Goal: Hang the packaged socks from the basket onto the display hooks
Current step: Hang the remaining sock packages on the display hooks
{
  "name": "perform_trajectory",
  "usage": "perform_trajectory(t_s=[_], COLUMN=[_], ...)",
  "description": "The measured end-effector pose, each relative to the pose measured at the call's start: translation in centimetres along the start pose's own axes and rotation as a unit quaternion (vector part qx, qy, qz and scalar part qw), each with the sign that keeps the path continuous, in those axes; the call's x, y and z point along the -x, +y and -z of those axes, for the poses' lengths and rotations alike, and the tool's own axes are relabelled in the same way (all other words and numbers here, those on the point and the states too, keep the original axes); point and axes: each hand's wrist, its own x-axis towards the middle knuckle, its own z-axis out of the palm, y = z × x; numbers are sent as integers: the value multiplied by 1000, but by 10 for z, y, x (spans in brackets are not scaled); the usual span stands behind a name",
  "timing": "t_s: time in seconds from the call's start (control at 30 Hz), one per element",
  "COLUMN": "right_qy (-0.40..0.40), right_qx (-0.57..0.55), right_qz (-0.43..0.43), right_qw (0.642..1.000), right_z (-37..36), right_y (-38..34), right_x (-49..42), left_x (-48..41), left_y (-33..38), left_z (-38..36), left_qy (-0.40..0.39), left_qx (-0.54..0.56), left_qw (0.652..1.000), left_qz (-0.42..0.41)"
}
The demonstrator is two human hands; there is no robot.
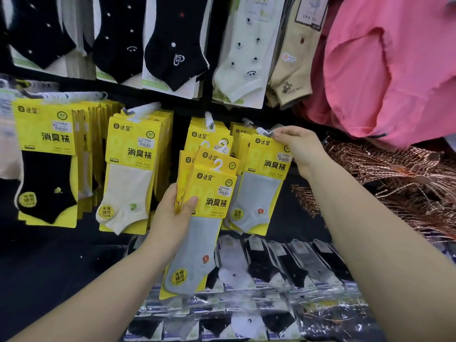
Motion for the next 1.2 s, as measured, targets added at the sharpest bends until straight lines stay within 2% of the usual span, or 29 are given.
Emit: perform_trajectory(t_s=[0.23,0.6,0.77,0.9,1.2], right_qy=[-46,-54,-22,-3,122], right_qx=[58,123,122,59,28], right_qz=[19,94,77,41,27], right_qw=[997,987,989,997,992], right_z=[7,13,3,-6,-29], right_y=[-6,-19,-12,0,17], right_x=[-5,4,-1,-7,-30], left_x=[-3,1,0,-1,-5], left_y=[1,4,5,4,0], left_z=[-1,-11,-10,-8,3], left_qy=[-9,-20,-18,-18,6], left_qx=[10,8,12,12,-21], left_qw=[1000,1000,1000,1000,1000], left_qz=[-1,0,7,9,-6])
